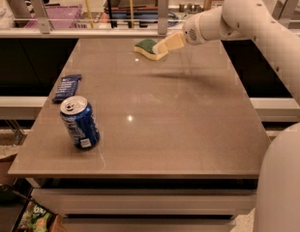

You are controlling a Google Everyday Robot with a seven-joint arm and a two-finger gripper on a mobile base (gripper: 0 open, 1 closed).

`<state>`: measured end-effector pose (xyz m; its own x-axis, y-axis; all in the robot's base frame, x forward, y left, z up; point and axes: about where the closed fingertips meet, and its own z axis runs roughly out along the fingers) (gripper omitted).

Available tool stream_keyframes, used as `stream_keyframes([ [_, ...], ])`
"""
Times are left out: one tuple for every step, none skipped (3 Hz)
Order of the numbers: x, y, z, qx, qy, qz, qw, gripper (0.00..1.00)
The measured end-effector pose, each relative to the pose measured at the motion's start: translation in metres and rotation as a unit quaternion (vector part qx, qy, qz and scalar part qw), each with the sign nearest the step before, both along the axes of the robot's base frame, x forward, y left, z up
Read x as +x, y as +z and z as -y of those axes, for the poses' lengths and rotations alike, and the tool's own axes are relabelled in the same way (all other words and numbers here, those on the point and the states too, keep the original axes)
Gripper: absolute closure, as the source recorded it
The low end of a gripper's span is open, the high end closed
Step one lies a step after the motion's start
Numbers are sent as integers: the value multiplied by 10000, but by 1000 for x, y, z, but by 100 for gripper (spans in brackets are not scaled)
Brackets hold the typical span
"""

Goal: Move sponge near pepsi can

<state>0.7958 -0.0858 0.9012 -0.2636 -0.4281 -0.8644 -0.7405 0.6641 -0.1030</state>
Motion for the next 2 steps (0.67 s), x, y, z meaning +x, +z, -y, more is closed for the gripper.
stream_keyframes([
  [11, -12, -16, 217, 147, -69, 9996, 0],
  [19, -24, -29, 436, 224, -137, 9987, 0],
])
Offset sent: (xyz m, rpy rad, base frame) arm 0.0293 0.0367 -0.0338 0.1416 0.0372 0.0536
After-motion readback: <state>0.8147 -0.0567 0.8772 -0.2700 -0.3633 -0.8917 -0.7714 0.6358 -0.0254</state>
